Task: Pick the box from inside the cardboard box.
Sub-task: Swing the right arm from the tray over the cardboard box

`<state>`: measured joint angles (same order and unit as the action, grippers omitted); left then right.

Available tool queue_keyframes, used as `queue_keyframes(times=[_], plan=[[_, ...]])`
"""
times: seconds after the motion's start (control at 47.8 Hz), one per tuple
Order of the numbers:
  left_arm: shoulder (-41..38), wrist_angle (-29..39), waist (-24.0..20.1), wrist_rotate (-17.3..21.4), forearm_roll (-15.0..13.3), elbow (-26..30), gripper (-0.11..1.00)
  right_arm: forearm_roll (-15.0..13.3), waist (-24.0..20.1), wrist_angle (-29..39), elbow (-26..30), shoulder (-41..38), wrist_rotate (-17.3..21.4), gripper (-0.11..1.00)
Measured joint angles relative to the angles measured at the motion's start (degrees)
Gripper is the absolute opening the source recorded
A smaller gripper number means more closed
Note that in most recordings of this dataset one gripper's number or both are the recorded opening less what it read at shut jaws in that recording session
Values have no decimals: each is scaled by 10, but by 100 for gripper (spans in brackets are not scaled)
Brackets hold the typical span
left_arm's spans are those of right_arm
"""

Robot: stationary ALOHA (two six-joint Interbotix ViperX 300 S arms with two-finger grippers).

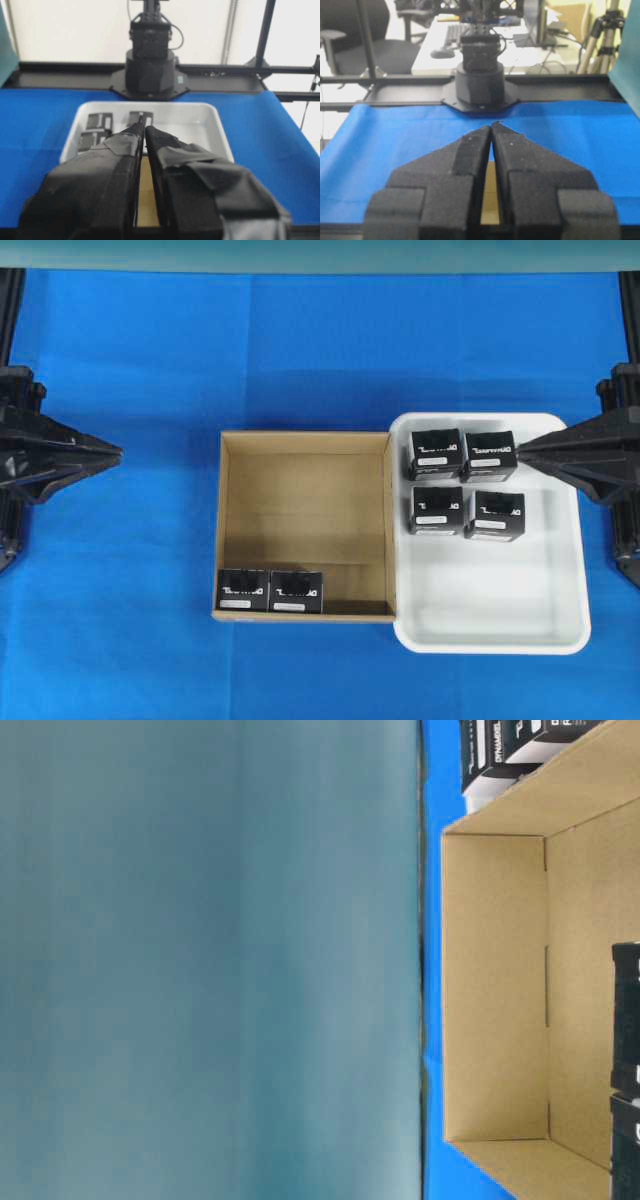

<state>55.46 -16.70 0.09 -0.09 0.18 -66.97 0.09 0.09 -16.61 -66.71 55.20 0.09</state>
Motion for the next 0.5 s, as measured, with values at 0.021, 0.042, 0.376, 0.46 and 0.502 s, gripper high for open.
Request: queue_keyframes(times=[0.021,0.042,0.376,0.46,0.502], plan=[[0,3,0,-2,0,1,14,0,0,0,-1,0,0,14],[0,9,0,-2,2,3,14,2,0,0,0,-1,2,14],[2,120,-3,-8,6,43,-6,92,41,123,83,-61,37,0],[4,137,-3,-8,6,46,-6,94,43,186,117,-86,49,-1],[4,146,-3,-8,6,47,-6,95,44,219,134,-99,58,0]])
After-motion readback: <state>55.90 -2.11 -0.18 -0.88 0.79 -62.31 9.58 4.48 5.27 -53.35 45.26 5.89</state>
